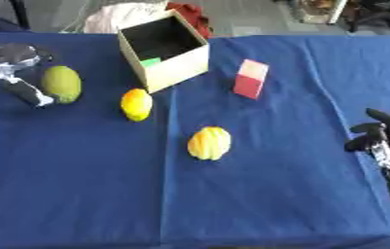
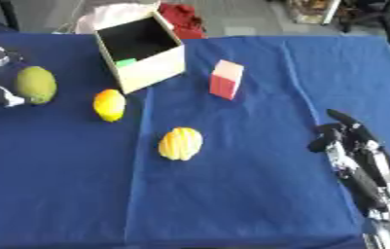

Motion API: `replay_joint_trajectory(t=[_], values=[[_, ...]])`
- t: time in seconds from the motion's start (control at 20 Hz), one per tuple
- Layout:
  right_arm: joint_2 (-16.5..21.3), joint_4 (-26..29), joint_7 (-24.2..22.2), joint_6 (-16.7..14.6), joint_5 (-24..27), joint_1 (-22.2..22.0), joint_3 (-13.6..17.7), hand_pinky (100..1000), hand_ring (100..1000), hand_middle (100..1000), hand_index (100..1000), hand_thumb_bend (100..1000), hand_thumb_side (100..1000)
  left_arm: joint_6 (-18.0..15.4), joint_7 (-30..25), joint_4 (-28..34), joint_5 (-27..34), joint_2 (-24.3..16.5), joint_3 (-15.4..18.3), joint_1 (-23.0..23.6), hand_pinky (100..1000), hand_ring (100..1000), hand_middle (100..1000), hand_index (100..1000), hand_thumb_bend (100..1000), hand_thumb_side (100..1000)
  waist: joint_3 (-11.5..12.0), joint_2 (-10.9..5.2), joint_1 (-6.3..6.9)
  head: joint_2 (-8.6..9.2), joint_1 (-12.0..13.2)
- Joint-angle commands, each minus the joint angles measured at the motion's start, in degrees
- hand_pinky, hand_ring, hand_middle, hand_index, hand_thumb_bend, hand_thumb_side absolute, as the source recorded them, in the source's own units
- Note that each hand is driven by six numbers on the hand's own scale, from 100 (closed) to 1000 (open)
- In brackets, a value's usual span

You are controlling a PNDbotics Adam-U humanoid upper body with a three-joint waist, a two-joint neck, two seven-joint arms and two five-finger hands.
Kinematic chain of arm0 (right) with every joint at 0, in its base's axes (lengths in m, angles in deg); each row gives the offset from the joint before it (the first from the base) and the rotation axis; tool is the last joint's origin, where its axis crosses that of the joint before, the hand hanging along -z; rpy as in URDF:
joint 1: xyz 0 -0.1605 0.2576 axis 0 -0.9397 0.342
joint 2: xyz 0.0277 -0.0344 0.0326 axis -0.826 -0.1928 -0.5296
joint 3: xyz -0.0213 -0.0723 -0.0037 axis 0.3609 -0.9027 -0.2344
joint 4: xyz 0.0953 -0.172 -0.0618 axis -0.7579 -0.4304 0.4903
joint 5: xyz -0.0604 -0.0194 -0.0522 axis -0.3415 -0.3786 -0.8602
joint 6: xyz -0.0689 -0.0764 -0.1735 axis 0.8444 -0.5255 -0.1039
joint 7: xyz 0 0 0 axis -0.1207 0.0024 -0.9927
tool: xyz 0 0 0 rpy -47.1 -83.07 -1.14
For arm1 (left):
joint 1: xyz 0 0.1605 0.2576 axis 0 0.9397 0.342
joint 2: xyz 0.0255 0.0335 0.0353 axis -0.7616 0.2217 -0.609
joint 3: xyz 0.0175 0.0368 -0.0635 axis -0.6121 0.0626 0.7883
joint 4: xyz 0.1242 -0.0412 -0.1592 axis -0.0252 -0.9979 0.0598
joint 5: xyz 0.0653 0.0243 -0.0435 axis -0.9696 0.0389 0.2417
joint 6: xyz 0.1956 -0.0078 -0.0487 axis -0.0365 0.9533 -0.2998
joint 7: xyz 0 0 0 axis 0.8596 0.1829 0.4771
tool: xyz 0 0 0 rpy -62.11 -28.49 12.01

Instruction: Pick up objects on the table and place them in the box.

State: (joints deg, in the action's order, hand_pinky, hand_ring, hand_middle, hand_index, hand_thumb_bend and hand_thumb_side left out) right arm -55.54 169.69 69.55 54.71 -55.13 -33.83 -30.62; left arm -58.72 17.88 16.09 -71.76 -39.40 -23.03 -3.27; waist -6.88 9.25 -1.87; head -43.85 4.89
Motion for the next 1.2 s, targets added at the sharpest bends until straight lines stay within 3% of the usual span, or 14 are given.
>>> replay_joint_trajectory(t=[0.05, 0.15, 0.35, 0.4, 0.7, 0.9, 1.2], values=[[1.07, 0.62, -0.19, -0.07, 0.41, 0.3, 0.17, 605, 561, 627, 871, 100, 486, 1.51, 1.36, -0.63, -2.53, -0.61, 1.04, -1.03, 863, 803, 854, 997, 487, 368, -0.19, -1.11, 0.37, -0.26, 0.22], [1.04, 0.64, -0.23, -0.04, 0.46, 0.3, 0.14, 605, 561, 626, 871, 100, 488, 2.38, 3.62, -1.42, -4.52, -0.18, 1.18, -0.91, 831, 757, 804, 963, 506, 209, -0.28, -1.04, 0.37, -0.26, 0.21], [1.02, 0.66, -0.26, 0.0, 0.49, 0.3, 0.15, 605, 561, 626, 871, 100, 488, 2.62, 6.62, -2.77, -6.68, 0.25, 1.29, -0.85, 831, 757, 804, 963, 506, 209, -0.33, -1.0, 0.37, -0.26, 0.19], [1.01, 0.67, -0.27, 0.01, 0.49, 0.3, 0.14, 605, 561, 626, 870, 100, 489, 2.6, 7.01, -2.72, -6.82, 0.3, 1.49, -1.01, 768, 615, 633, 825, 466, 195, -0.32, -0.99, 0.38, -0.26, 0.19], [0.99, 0.7, -0.24, 0.04, 0.48, 0.28, 0.22, 606, 561, 626, 867, 100, 491, 4.29, 12.3, 2.01, -6.09, -0.31, 2.85, -0.91, 668, 451, 422, 627, 369, 143, -0.24, -0.95, 0.43, -0.26, 0.18], [1.02, 0.72, -0.21, 0.05, 0.42, 0.27, 0.26, 606, 561, 625, 866, 100, 491, 5.52, 16.08, 5.17, -3.51, -1.35, 3.46, -0.64, 639, 416, 376, 575, 309, 117, -0.06, -0.93, 0.51, -0.26, 0.08], [1.16, 0.7, -0.21, 0.08, 0.37, 0.2, 0.21, 606, 561, 625, 865, 100, 492, 5.69, 21.8, 8.17, 0.5, -3.45, 2.49, -1.7, 640, 419, 374, 578, 280, 100, -0.26, -1.09, 0.71, -0.26, 0.05]])
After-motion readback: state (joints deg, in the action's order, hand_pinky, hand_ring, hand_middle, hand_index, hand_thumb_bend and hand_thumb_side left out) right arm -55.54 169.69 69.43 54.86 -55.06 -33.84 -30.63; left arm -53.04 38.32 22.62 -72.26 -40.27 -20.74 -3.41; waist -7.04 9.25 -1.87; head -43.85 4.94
